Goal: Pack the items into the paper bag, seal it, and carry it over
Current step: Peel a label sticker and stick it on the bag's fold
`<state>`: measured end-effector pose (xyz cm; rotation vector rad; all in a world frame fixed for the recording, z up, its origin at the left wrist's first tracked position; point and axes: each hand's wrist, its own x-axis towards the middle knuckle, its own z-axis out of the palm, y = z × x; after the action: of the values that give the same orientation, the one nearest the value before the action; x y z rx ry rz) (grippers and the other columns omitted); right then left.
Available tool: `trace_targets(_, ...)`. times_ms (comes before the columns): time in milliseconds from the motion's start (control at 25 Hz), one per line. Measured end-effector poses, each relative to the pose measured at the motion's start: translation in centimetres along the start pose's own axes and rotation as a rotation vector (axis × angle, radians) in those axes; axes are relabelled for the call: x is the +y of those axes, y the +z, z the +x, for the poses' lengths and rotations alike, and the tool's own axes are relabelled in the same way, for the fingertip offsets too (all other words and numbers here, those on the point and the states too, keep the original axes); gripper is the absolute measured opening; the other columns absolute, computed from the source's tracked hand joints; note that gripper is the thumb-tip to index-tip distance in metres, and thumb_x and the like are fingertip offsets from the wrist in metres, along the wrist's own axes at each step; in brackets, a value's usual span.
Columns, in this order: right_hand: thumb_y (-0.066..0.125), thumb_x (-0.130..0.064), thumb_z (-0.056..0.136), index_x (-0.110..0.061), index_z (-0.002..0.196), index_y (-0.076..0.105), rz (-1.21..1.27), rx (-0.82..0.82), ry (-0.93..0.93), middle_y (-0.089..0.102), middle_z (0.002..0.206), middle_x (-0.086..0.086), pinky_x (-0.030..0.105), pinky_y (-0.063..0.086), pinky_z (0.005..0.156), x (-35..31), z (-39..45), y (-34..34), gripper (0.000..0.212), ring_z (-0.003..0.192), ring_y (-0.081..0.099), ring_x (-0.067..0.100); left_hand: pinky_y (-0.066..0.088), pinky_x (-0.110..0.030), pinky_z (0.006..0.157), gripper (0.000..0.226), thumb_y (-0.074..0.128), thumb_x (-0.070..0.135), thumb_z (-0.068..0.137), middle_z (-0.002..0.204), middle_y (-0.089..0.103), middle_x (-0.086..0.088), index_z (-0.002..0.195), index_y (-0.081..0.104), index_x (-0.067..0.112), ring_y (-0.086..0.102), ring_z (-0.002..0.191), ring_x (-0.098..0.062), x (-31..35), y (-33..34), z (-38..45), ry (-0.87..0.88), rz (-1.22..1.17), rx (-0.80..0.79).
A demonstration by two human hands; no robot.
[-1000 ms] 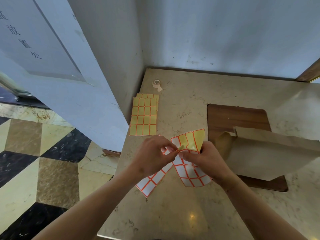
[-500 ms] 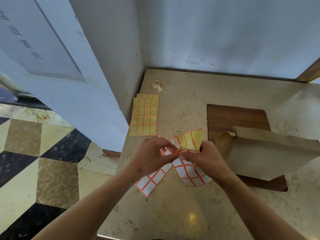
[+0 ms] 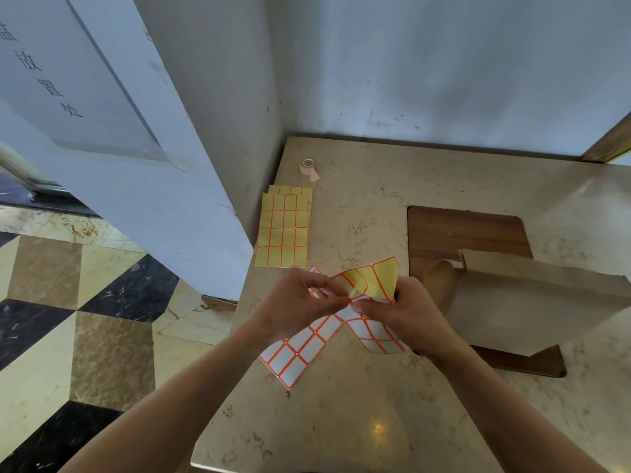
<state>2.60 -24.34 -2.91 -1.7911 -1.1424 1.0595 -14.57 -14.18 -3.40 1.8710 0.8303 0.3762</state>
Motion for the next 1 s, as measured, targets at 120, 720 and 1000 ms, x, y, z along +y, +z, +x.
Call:
trace_targets(120, 0.069, -0.021, 0.085, -0.017, 0.092, 0.073, -0.005, -0.025, 0.011, 0.073, 0.085, -0.002, 0.030, 0.053, 0.074, 0.2, 0.1, 0.0, 0.009, 0.077, 0.068, 0.014, 0.045, -0.007, 0.069, 0.017, 0.076, 0.022, 0.080, 0.077, 0.070, 0.025, 0.077, 0.072, 0.038, 0.064, 0.081, 0.002, 0.0, -0.2, 0.2, -0.009, -0.012, -0.024)
trace_targets(720, 0.076, -0.018, 0.078, -0.014, 0.111, 0.061, 0.300, -0.161, 0.292, 0.074, 0.100, 0.005, 0.039, 0.059, 0.078, 2.8, 1.3, -0.4, 0.036, 0.085, 0.073, 0.022, 0.047, -0.009, 0.062, 0.017, 0.061, 0.024, 0.092, 0.083, 0.068, 0.016, 0.079, 0.059, 0.033, 0.065, 0.081, 0.000, -2.1, -0.3, 0.3, -0.118, -0.001, 0.043)
trace_targets(1000, 0.077, -0.020, 0.078, -0.022, 0.118, 0.051, 0.536, -0.144, 0.384, 0.073, 0.104, 0.012, 0.041, 0.059, 0.067, 4.7, 2.0, 0.1, 0.048, 0.086, 0.072, 0.034, 0.049, -0.017, 0.061, 0.012, 0.053, 0.029, 0.097, 0.081, 0.070, 0.008, 0.085, 0.052, 0.025, 0.069, 0.068, -0.008, -4.3, -1.3, 0.5, -0.266, 0.029, 0.158)
